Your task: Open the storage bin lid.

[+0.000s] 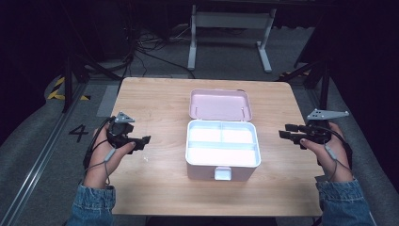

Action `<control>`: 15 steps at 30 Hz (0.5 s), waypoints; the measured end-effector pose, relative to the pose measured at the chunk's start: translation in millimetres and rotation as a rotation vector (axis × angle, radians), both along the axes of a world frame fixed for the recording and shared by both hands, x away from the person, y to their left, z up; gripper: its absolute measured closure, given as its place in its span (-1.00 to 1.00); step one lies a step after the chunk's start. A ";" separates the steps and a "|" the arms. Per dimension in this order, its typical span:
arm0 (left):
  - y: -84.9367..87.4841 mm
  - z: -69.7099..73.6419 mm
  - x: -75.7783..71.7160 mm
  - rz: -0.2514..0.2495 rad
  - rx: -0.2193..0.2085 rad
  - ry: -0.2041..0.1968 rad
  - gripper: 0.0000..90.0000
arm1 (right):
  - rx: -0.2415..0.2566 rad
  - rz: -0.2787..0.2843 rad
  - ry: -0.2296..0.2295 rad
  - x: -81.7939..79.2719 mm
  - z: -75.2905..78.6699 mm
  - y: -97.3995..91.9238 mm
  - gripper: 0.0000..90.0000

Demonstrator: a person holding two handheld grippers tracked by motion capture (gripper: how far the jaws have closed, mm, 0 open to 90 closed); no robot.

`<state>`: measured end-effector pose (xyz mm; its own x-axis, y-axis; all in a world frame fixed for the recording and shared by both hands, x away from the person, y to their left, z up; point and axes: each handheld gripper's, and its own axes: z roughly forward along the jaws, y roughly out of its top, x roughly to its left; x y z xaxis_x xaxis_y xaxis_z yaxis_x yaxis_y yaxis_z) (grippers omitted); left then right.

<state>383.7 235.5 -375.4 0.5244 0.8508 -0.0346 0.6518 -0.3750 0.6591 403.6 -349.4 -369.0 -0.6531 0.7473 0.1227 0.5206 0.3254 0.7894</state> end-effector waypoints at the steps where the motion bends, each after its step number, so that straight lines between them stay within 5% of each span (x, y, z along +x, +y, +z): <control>1: 0.0 -1.0 0.6 -0.002 0.004 0.001 -0.48 | -0.003 0.001 0.002 0.9 -1.2 -0.6 0.19; 7: 0.1 -7.5 5.2 0.037 0.039 0.036 -0.41 | 0.002 -0.010 0.029 4.0 -8.0 -3.0 0.19; 15: -2.8 -13.6 9.2 0.063 0.079 0.141 -0.35 | -0.001 -0.031 0.057 7.4 -16.1 -5.9 0.17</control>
<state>392.8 232.7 -389.0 0.4647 0.8848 -0.0354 0.7593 -0.3776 0.5299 411.0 -355.3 -385.0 -0.6215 0.7673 0.1580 0.5745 0.3092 0.7579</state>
